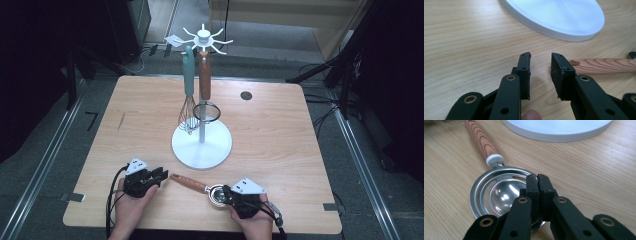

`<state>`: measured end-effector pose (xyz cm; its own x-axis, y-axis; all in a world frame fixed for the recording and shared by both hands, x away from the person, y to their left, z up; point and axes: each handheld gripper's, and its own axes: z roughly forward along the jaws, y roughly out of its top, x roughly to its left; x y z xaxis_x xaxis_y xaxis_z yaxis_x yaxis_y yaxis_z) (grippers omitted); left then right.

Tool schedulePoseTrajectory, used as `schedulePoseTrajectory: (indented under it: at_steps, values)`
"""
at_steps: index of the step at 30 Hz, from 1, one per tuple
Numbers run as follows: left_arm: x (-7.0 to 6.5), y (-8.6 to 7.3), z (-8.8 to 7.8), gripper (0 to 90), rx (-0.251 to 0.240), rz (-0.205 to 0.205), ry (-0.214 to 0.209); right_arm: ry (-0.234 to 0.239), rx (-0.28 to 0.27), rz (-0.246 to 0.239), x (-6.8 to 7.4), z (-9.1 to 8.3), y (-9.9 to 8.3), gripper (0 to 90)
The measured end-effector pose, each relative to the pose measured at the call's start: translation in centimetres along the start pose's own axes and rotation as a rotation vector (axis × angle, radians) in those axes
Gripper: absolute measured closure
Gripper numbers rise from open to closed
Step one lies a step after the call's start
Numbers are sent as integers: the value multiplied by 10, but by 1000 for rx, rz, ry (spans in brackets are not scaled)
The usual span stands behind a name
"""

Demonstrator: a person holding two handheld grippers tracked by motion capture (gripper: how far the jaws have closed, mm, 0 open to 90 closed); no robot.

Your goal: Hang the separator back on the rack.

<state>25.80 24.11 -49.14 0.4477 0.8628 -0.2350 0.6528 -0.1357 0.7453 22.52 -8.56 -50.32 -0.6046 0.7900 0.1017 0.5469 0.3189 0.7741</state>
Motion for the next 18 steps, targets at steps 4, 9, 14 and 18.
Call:
schedulePoseTrajectory:
  at_steps: [4,9,14,18]
  values:
    - [-3,0,2,698,10,10,-9,37,-29,4,2,-1,2,783]
    - [-2,-1,2,700,16,5,-22,106,-37,-32,7,-2,11,710]
    - [-5,-1,3,703,21,21,-31,161,-20,-102,10,-2,19,665]
    - [-5,-1,2,701,19,22,-29,184,6,-150,9,-1,26,629]
